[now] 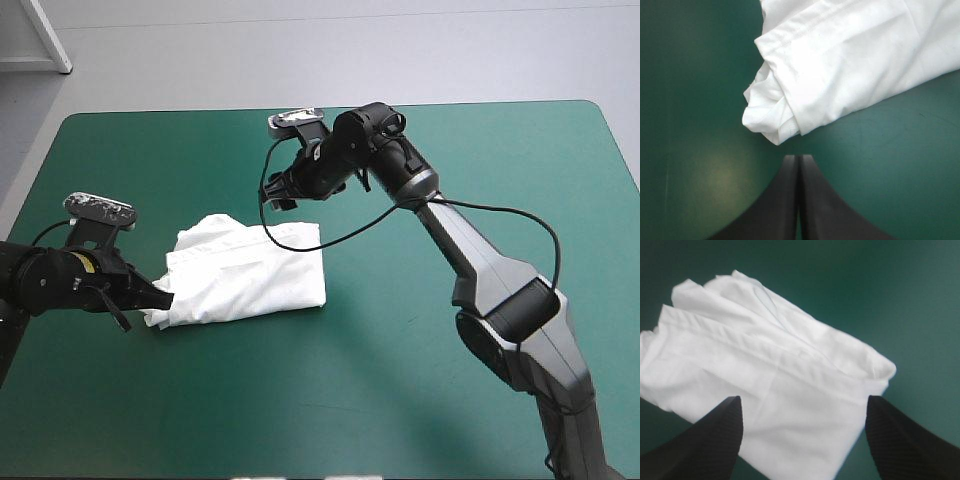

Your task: Fold the cloth

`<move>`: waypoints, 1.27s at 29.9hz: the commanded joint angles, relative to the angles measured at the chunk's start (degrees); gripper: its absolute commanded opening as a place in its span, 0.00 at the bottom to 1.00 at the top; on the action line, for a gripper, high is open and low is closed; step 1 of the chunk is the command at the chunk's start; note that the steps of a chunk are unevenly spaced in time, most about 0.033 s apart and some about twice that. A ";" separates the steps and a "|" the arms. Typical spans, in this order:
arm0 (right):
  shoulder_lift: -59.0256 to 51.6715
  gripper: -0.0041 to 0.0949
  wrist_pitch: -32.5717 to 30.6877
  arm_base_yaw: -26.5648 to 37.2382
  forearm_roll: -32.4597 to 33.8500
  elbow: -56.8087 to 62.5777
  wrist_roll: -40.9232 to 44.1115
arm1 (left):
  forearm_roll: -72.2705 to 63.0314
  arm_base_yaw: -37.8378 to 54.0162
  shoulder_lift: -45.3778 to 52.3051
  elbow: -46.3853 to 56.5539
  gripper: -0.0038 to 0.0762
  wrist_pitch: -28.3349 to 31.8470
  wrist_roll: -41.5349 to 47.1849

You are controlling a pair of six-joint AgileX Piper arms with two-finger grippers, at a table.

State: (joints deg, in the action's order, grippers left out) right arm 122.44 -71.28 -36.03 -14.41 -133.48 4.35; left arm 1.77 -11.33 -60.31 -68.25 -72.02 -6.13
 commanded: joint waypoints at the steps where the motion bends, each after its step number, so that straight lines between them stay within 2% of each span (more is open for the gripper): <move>1: -9.09 0.71 -0.30 0.14 4.00 8.38 1.32 | -0.66 -0.04 0.96 -1.19 0.04 -1.94 0.54; 5: -14.07 0.71 0.58 0.14 5.66 22.17 1.76 | -1.77 -0.04 0.96 -1.19 0.04 -1.94 0.54; 8: -14.79 0.71 4.23 0.14 2.01 27.66 1.22 | -2.47 -0.04 0.96 -1.19 0.04 -1.94 0.54; 12: -13.26 0.71 9.49 0.14 -3.74 29.27 -0.23 | -2.56 -0.04 0.96 -1.19 0.04 -1.94 0.54; 18: -8.18 0.71 16.97 0.14 -4.62 29.27 -0.25 | -2.56 -0.04 0.96 -1.19 0.04 -1.94 0.30; 23: -3.65 0.69 19.36 0.14 -7.97 29.27 -2.18 | -1.77 -0.04 0.96 -1.19 0.04 -1.94 0.16; 26: -2.63 0.57 20.00 0.14 -10.33 29.27 -4.93 | -1.77 -0.04 0.96 -1.19 0.04 -1.94 0.05; 29: -2.90 0.31 21.34 0.03 -9.30 29.27 -5.60 | -1.77 -0.04 0.96 -1.19 0.04 -1.94 -0.05; 30: -3.34 0.18 21.62 0.03 -8.14 29.01 -5.60 | -1.77 -0.04 0.96 -1.19 0.04 -1.94 -0.05; 32: -4.00 0.02 21.51 0.14 -5.63 28.61 -5.32 | -1.77 -0.04 0.96 -1.19 0.04 -1.94 -0.05; 38: -7.40 0.02 18.52 1.77 4.44 28.61 -0.76 | -1.77 -0.04 0.96 -1.19 0.04 -1.94 -0.31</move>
State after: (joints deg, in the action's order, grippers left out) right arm 120.82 -52.14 -35.91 -14.53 -103.15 1.97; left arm 0.00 -11.33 -60.31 -68.25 -72.03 -6.50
